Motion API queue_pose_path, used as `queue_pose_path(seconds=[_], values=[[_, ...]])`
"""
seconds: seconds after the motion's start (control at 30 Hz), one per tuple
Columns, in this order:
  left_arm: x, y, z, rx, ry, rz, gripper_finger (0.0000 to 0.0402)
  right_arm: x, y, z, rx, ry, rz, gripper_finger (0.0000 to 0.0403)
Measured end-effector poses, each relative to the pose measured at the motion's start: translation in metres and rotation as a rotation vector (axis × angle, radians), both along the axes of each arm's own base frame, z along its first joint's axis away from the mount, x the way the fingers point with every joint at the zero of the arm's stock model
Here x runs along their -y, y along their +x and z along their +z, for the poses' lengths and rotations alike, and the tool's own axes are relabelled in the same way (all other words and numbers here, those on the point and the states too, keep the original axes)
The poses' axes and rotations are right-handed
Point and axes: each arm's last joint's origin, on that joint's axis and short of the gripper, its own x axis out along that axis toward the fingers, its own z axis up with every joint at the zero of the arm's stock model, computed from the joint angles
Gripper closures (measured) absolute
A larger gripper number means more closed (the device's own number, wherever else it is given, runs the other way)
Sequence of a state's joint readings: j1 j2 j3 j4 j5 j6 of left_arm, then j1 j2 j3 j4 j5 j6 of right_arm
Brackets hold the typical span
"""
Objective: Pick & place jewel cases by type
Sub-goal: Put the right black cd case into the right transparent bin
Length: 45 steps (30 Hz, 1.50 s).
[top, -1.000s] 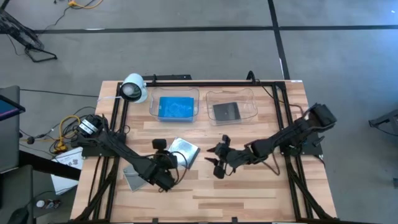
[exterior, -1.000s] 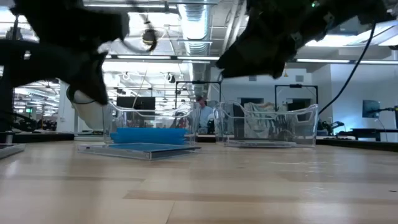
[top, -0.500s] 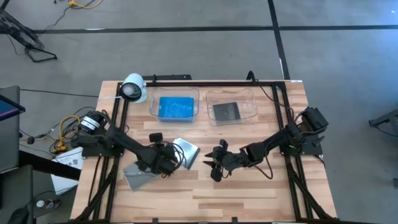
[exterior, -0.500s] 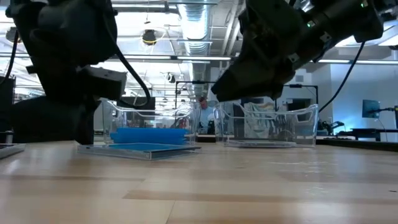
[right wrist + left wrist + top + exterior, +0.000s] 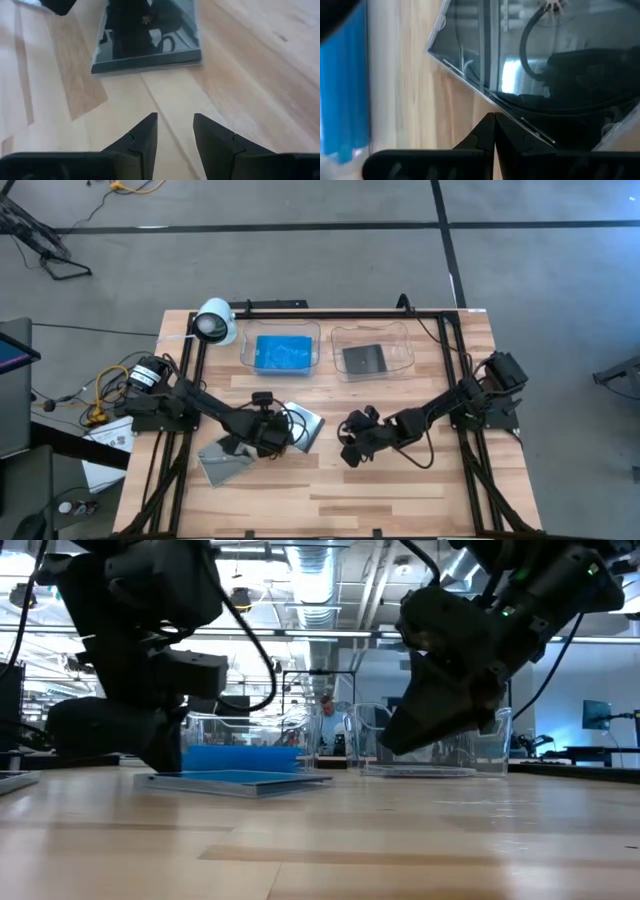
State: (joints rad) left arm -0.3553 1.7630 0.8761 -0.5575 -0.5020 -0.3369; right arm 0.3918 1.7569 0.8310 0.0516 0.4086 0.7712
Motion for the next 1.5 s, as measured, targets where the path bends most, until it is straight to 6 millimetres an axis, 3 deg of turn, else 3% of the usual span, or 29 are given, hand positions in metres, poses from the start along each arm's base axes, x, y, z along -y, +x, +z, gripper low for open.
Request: queue_pose_path(seconds=[0.47,0.8,1.27,1.5], values=[[0.013,0.021,0.004,0.167,-0.169,-0.121,0.0401,-0.004,-0.017,-0.012,-0.203,0.132,-0.042,0.0277],[0.022,0.032,0.008,0.259,-0.253,-0.228,0.0401,-0.013,-0.021,-0.011,-0.219,0.213,-0.044,0.0278],[0.024,0.027,-0.011,0.184,-0.156,-0.156,0.0401,0.024,0.004,-0.004,-0.099,0.328,-0.133,0.0278],[0.024,0.027,-0.011,0.183,-0.15,-0.155,0.0401,0.04,0.007,-0.015,-0.176,0.375,-0.161,0.0278]])
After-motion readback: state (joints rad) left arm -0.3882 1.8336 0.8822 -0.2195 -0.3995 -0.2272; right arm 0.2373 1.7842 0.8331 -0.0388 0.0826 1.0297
